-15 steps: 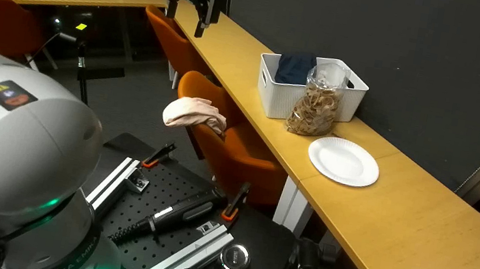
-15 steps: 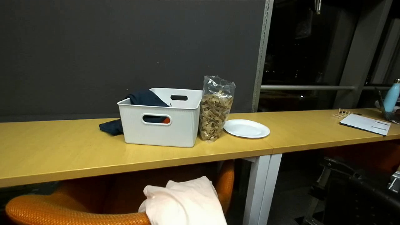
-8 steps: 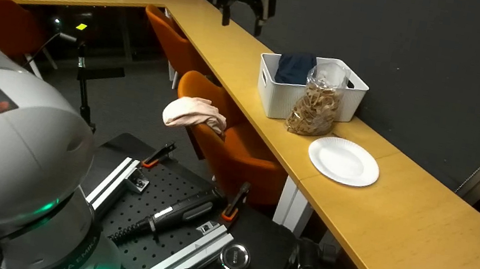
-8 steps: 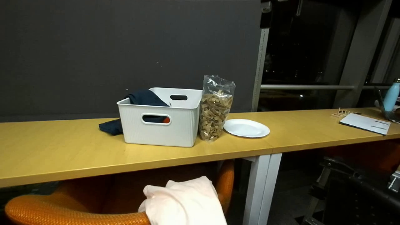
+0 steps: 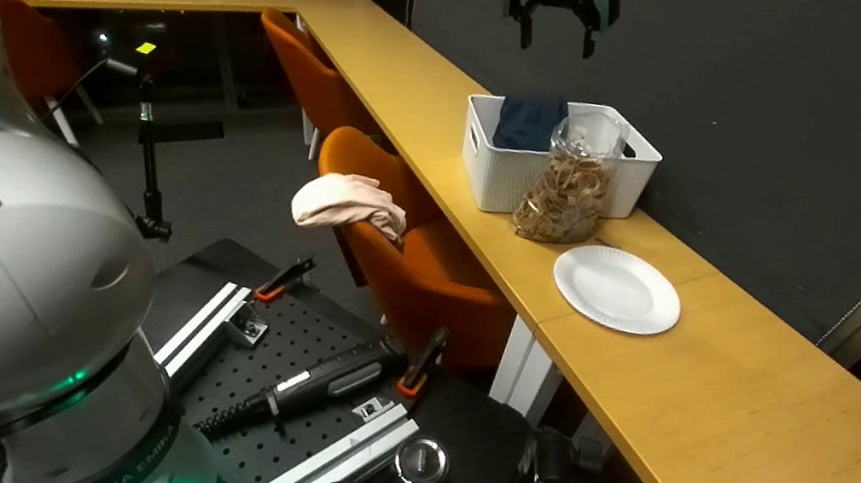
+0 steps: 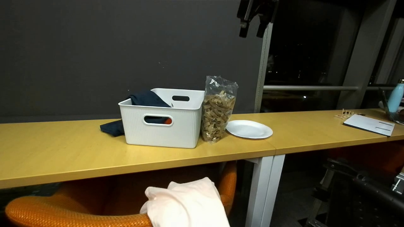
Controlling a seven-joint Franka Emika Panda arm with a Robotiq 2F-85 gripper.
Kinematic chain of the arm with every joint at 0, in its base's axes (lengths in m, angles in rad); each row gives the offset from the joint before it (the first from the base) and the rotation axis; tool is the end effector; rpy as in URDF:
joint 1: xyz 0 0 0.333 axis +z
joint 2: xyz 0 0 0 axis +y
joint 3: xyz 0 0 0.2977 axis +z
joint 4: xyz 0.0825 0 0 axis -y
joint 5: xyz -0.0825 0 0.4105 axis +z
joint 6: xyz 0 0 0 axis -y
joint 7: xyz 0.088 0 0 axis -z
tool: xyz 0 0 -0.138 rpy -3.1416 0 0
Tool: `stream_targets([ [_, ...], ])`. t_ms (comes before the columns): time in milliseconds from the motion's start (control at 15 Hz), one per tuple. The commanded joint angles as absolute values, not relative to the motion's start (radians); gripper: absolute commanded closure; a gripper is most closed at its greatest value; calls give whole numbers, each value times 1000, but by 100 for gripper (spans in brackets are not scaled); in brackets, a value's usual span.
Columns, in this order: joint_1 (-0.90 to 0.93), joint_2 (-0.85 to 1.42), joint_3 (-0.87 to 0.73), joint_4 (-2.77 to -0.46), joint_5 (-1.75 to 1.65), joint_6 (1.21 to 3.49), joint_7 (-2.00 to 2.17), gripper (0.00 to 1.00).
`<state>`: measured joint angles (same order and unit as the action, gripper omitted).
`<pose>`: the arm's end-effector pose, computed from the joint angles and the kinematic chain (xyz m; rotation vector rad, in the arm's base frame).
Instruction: Put some of the contents of the plastic bag onto the white plate
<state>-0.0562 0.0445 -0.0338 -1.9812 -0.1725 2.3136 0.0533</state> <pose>0.6213 -0.0632 0.4137 2.9614 -0.0661 0.4248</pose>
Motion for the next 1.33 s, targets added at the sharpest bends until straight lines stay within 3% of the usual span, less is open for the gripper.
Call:
stream_targets([
  [0,-86,194,-77,-1851,-186,2414,-10,0],
  [333,-110,351,-114,-1715,-173,2476,-15,0],
  [400,-110,370,-113,-1701,-167,2479,-15,23],
  [533,-106,403,-110,-1677,-166,2485,-16,34],
  [933,-113,490,-92,-1623,-140,2547,-43,81],
  [1133,-120,548,-73,-1595,-116,2587,-54,100],
  [1267,-124,574,-54,-1590,-91,2620,-71,100],
])
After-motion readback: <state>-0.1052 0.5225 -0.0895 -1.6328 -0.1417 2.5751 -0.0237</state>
